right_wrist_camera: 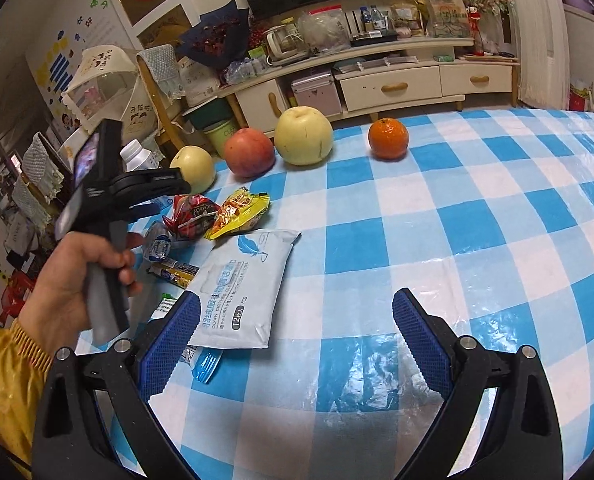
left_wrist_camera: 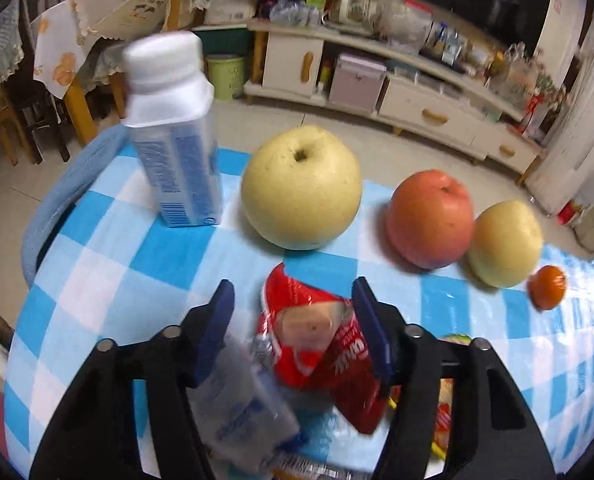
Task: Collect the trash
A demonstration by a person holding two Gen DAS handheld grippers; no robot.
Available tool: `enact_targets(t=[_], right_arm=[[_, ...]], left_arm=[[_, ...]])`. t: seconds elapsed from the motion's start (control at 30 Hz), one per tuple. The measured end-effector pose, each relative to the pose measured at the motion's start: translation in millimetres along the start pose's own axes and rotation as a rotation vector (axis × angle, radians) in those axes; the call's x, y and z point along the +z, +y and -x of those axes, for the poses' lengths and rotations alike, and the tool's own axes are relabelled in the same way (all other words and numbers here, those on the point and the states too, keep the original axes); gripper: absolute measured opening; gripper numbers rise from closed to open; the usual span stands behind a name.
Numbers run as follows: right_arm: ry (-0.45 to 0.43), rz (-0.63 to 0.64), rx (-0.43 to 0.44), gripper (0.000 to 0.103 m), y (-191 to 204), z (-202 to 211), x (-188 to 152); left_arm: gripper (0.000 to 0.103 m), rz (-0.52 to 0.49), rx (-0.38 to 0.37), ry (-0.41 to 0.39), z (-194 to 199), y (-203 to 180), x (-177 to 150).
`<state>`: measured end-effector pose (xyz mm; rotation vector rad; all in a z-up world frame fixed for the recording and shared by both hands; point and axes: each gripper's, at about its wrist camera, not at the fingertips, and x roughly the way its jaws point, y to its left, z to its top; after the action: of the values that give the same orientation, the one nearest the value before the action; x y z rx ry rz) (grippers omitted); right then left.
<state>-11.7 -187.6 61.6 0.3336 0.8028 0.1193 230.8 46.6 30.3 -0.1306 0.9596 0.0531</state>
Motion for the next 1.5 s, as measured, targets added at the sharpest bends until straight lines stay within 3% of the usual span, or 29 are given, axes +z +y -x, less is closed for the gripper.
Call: enact_targets(t=[0.07, 0.17, 0.33, 0.53, 0.63, 0.8, 0.9, 1.03, 1.17, 1.3, 1.5], right_arm=[[0.001, 0.004, 0.004, 0.096, 1.0, 0.2, 0.2], [-0.001, 0.01, -0.003, 0.096, 0.6, 0.8, 1.1], [-0.011, -0.006, -0.022, 0.096, -7.6, 2.4, 3.1], [-0.024, -0.012, -0.053, 0.096, -16.4, 5.4, 4.7], [-0.005, -0.02, -0.062, 0.096, -20.8, 2.2, 3.5], [0.035, -0.02, -0.065, 0.096, -25.1, -5.3, 2.4], [0.051, -0.015, -0.069, 0.096, -26.7, -7.9, 0.8], [0.059, -0.022, -0.081, 0.096, -33.7, -7.4, 1.3], [0.071, -0.049, -0.111, 0.096, -46.2, -9.7, 2.7], [0.143, -0.059, -0.164, 0.096, -55.5, -25.1, -3.9], [0.208, -0.002, -0.145, 0.096, -44.6, -38.3, -14.9]], left_arm=[[0.041, -0.033, 0.032, 0.033, -11.3, -7.8, -1.8], [0.037, -0.087, 0.038, 0.027, -10.7, -16.0, -11.2], [0.037, -0.146, 0.012, 0.026, 5.4, -23.2, -35.2], [0.037, -0.226, -0.052, 0.012, 44.0, -31.7, -91.1], [0.037, -0.284, -0.09, 0.011, 67.7, -37.3, -126.3], [0.037, -0.306, -0.168, 0.037, 91.8, -31.0, -154.4], [0.037, -0.251, -0.181, -0.042, 117.4, -7.5, -153.5], [0.051, -0.136, -0.114, -0.141, 143.9, 33.0, -140.4], [0.053, -0.074, -0.063, -0.097, 133.2, 54.0, -129.3], [0.057, -0.051, -0.04, -0.098, 117.7, 54.6, -113.3], [0.057, -0.006, -0.039, -0.027, 75.9, 45.9, -89.6]])
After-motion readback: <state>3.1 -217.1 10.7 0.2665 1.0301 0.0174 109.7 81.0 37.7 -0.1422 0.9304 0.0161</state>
